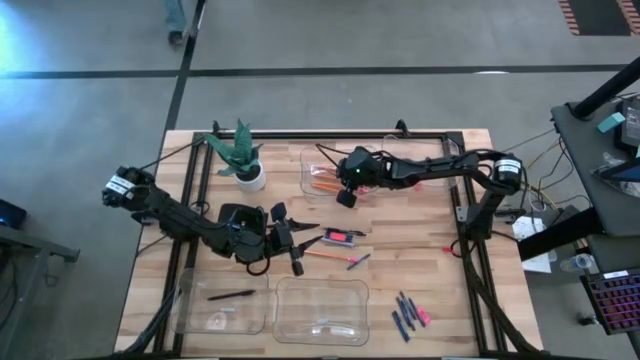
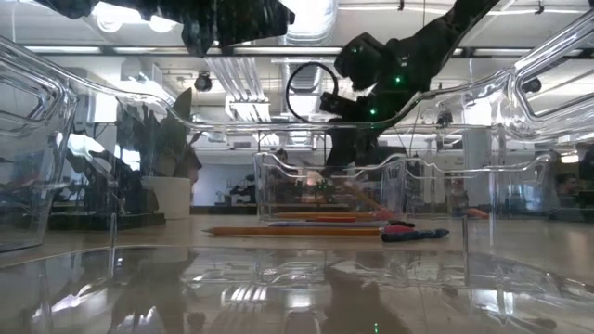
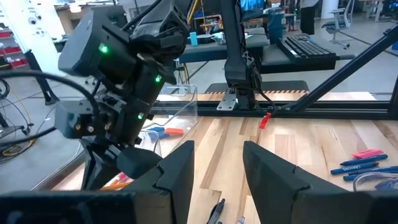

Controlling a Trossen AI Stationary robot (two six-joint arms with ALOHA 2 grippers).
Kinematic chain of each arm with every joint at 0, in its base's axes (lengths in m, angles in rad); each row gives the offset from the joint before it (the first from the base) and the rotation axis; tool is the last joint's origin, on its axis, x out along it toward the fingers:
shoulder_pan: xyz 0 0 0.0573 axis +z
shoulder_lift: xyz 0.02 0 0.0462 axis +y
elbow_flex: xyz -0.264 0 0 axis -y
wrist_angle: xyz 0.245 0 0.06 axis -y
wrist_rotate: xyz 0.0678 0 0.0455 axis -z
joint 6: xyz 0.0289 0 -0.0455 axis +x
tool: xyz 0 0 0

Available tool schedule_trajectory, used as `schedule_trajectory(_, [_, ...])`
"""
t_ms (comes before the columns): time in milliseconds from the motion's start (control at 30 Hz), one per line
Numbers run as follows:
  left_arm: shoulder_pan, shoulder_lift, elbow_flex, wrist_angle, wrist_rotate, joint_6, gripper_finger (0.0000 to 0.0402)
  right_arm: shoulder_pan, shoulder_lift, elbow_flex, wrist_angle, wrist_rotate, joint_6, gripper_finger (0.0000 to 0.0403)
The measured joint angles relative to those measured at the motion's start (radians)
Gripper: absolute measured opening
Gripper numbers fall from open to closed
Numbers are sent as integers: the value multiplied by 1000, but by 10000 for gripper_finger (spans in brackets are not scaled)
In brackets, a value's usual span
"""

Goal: Sort crayons/erasers/pens/pencils in bins
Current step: Put the yellow pencil into the top left transparent bin

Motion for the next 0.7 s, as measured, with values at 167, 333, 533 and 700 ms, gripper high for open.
schedule_trajectory(167, [0, 0, -1, 1, 0, 0, 125, -13, 15, 0, -3, -15, 3, 13])
schedule_trajectory(333, [0, 0, -2, 1, 0, 0, 125, -29, 16, 0, -3, -66, 15, 13])
schedule_trajectory(533, [2, 0, -3, 2, 0, 0, 125, -40, 23, 0, 0, -131, 27, 13])
schedule_trajectory(700, [3, 0, -3, 1, 0, 0, 125, -44, 40, 0, 0, -181, 27, 13])
